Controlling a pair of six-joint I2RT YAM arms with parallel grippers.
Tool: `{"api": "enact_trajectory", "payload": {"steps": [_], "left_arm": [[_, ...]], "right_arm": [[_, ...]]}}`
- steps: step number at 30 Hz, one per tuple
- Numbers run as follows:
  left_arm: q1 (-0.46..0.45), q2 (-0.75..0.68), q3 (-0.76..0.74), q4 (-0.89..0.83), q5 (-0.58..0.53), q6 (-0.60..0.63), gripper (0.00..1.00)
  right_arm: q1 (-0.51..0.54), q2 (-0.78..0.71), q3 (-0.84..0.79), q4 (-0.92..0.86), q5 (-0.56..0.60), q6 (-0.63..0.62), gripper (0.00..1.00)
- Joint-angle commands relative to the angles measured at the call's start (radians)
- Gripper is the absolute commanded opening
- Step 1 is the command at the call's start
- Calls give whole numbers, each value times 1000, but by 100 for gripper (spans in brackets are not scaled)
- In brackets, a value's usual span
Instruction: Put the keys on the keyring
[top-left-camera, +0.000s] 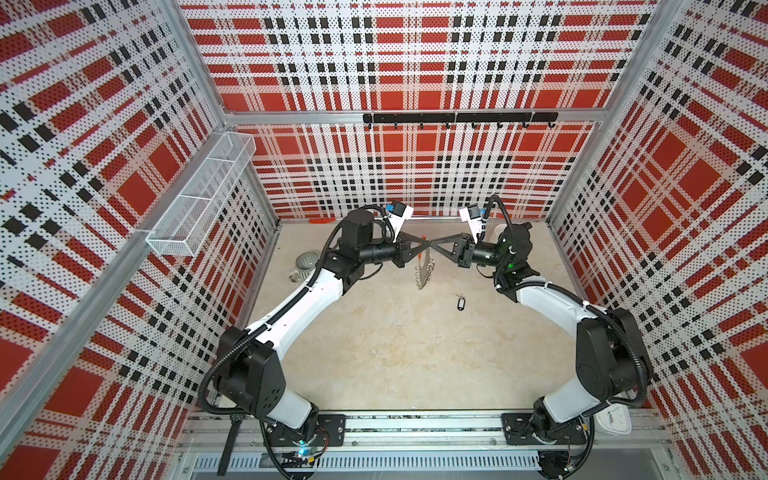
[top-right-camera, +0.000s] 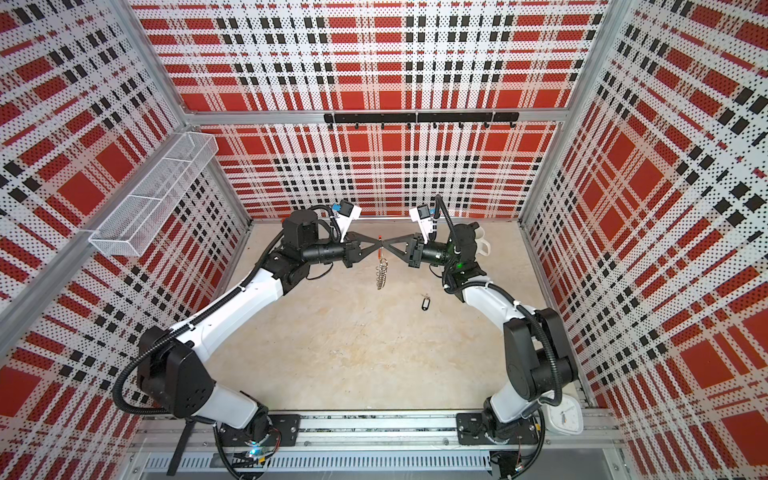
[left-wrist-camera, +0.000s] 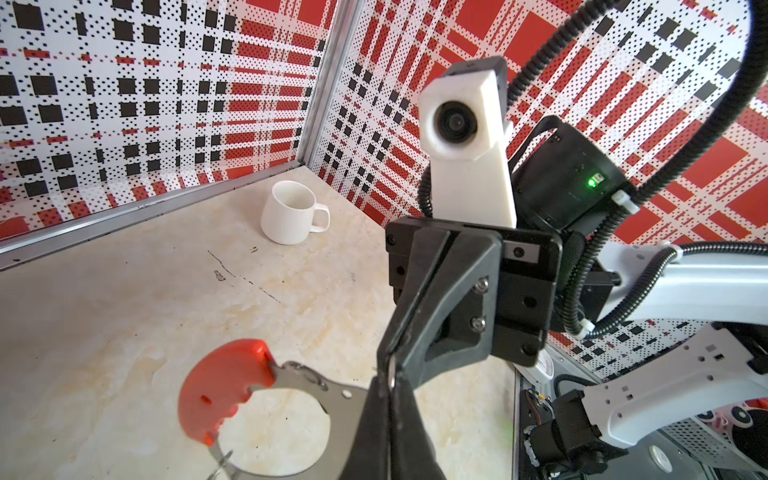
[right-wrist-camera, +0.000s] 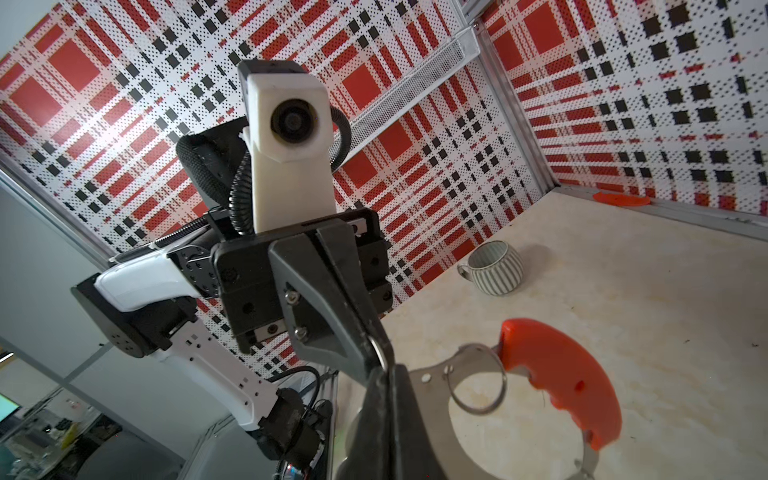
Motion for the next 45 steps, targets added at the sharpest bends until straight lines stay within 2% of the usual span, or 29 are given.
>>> {"api": "enact_trajectory", "payload": {"steps": [1, 6, 7, 9, 11, 13, 16, 19, 25, 36, 45], "left_arm": [[-14, 10, 28, 20, 13, 17, 0], [-12, 0, 11, 55, -7, -7, 2], [-12, -4, 4, 71, -17, -21, 13], [-4, -19, -26, 131, -43, -69, 23], [10, -43, -77, 229, -71, -148, 39], [28, -74, -157, 341, -109, -226, 43], [61, -124, -270, 505, -165, -331, 39], [75, -151, -341, 596, -182, -385, 34], [61, -143, -351, 644, -150, -404, 35], [32, -95, -346, 870, -40, -514, 40], [3, -54, -330, 912, -4, -532, 42]], "right_arm": [[18, 5, 3, 57, -17, 19, 0], [24, -17, -17, 91, 54, 26, 0], [26, -23, -21, 102, 70, 25, 0], [30, -31, -33, 136, 115, 36, 0], [34, -37, -46, 188, 154, 58, 0], [37, -38, -65, 261, 192, 97, 0], [40, -27, -93, 409, 232, 179, 0], [41, 0, -100, 555, 236, 279, 0], [43, 49, -81, 722, 224, 413, 0], [66, 58, -63, 699, 216, 408, 0], [76, 65, -38, 679, 209, 401, 0]]}}
